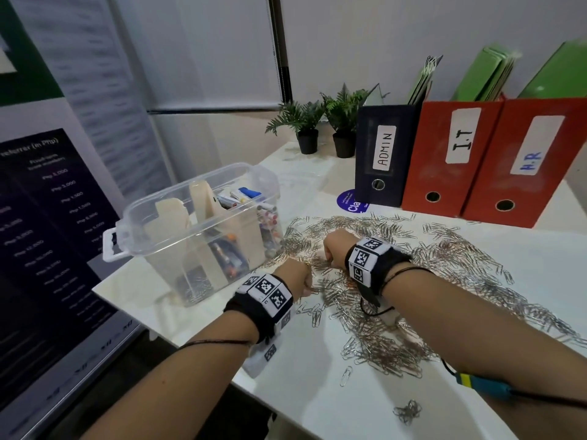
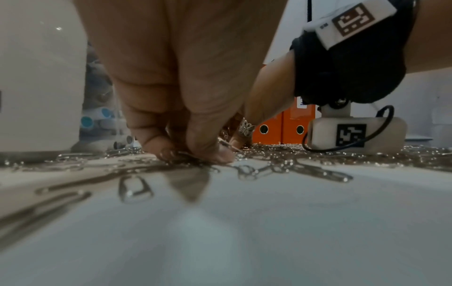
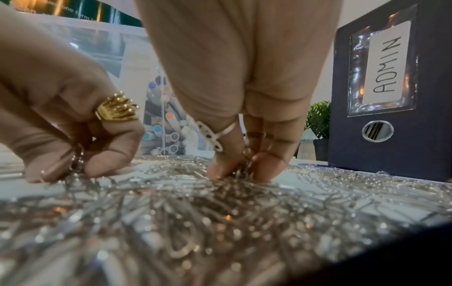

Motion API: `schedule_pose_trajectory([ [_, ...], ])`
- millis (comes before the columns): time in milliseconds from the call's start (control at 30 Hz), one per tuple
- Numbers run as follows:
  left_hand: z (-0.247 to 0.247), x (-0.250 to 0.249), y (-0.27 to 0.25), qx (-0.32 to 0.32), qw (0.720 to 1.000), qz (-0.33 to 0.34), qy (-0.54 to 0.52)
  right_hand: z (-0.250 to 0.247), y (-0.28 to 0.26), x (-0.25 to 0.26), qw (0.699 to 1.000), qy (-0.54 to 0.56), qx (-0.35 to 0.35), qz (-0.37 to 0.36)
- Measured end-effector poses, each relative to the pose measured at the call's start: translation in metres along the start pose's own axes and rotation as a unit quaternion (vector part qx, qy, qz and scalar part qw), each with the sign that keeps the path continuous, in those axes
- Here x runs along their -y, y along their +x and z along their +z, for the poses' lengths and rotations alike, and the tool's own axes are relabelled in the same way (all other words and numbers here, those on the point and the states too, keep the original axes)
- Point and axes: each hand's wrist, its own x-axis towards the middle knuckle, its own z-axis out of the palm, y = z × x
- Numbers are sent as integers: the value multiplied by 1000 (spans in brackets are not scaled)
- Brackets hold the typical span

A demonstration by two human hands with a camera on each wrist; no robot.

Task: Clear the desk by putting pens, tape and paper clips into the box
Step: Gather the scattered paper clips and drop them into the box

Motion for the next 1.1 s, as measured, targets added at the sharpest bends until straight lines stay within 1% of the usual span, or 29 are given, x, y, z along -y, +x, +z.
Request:
schedule_pose_trajectory([
  [100, -3, -1, -3, -14, 1000, 10, 0, 1, -2, 0, 1000, 22, -7, 2],
  [200, -8, -2, -3, 0, 1000, 20, 9, -2, -3, 2, 999, 21, -30, 2],
  [367, -15, -6, -5, 15, 1000, 13, 12, -7, -4, 4, 999, 20, -26, 4],
  [433, -16, -5, -5, -2, 1000, 15, 17, -7, -4, 5, 999, 32, -37, 9],
  [500, -17, -3, -6, -40, 999, 17, 5, -7, -6, 5, 998, 40, -54, 10],
  [567, -20, 0, -8, -80, 996, 16, -29, -6, -7, 4, 996, 46, -76, 5],
  [667, -34, 3, -13, -136, 988, 21, -64, -5, -7, 3, 994, 59, -87, 7],
  [733, -49, 4, -18, -181, 977, 31, -112, -6, -8, 4, 993, 62, -100, 7],
  [833, -78, 8, -30, -269, 948, 39, -168, -5, -12, 5, 992, 63, -112, -2],
  [900, -99, 18, -41, -319, 930, 32, -179, -5, -12, 5, 993, 58, -107, -3],
  [1000, -124, 46, -57, -402, 897, -9, -183, -4, -11, 6, 993, 56, -103, -2],
  [1100, -134, 85, -69, -461, 869, -92, -157, -4, -13, 5, 992, 51, -112, -5],
])
